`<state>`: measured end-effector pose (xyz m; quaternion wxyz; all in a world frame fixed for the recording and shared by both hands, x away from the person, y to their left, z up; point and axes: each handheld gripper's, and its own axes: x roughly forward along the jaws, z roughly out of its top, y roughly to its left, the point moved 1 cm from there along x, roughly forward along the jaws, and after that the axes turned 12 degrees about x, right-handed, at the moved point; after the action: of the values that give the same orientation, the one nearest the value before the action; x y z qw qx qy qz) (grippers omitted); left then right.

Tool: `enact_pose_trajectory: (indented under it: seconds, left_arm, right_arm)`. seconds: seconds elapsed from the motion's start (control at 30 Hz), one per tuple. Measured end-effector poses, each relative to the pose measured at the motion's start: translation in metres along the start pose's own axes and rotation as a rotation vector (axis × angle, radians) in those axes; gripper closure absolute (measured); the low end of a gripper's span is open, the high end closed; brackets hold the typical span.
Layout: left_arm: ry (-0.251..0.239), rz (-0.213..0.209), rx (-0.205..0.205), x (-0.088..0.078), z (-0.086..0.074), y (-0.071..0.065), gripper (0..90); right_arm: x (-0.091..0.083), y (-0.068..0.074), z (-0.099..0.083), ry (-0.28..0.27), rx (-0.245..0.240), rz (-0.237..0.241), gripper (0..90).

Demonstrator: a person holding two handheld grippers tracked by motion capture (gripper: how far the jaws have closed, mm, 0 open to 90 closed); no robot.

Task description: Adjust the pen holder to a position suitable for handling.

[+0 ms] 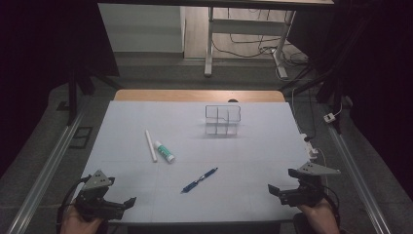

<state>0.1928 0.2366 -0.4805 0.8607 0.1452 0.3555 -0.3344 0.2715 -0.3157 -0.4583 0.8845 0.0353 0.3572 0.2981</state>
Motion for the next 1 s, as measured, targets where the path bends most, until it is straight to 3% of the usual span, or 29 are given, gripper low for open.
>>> enact_pose_trajectory:
  seconds: [0.47, 1.0]
  left_arm:
    - [-0.019, 0.022, -0.023, 0.0001, 0.0001, 0.0027, 0.0]
    - [-0.03, 0.008, -0.036, 0.0014, 0.0022, 0.0042, 0.0]
  right_arm:
    - [0.0004, 0.0022, -0.0002, 0.002, -0.016, 0.021, 0.0]
    - [0.0021, 0.0047, 0.0, 0.021, -0.041, 0.019, 0.0]
